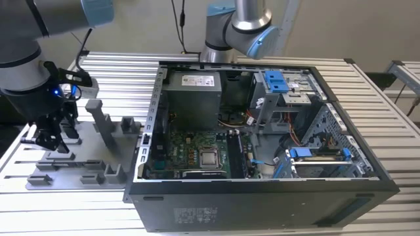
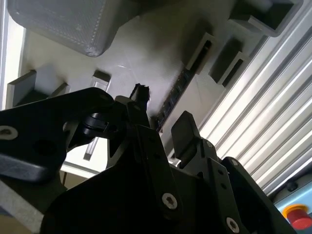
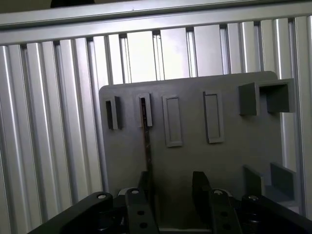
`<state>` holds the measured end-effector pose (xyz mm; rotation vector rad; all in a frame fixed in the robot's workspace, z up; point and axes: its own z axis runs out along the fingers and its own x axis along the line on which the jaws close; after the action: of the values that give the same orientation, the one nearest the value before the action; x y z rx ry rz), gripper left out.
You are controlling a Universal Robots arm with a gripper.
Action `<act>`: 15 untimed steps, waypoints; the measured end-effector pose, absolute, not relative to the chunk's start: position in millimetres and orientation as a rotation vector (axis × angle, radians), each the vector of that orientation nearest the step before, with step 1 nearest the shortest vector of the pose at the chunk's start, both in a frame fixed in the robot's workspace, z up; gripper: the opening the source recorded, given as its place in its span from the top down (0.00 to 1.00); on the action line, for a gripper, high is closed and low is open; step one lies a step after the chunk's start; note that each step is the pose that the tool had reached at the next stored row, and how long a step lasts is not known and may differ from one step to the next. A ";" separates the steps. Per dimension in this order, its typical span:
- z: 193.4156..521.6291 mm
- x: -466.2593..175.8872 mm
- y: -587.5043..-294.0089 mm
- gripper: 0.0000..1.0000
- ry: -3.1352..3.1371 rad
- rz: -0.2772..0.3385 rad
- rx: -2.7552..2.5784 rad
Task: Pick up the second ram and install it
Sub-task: 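Pick up the second ram and move it above second insertion slot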
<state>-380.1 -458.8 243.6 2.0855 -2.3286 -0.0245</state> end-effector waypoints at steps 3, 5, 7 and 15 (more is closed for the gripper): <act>241.9 -380.1 -459.8 0.52 -2.329 -0.025 2.085; 240.9 -380.1 -460.3 0.52 -2.328 -0.025 2.085; 239.7 -380.1 -460.8 0.52 -2.328 -0.025 2.085; 234.0 -380.1 -463.1 0.52 -2.329 -0.025 2.085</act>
<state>-380.1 -463.1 234.0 2.0854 -2.3286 -0.0245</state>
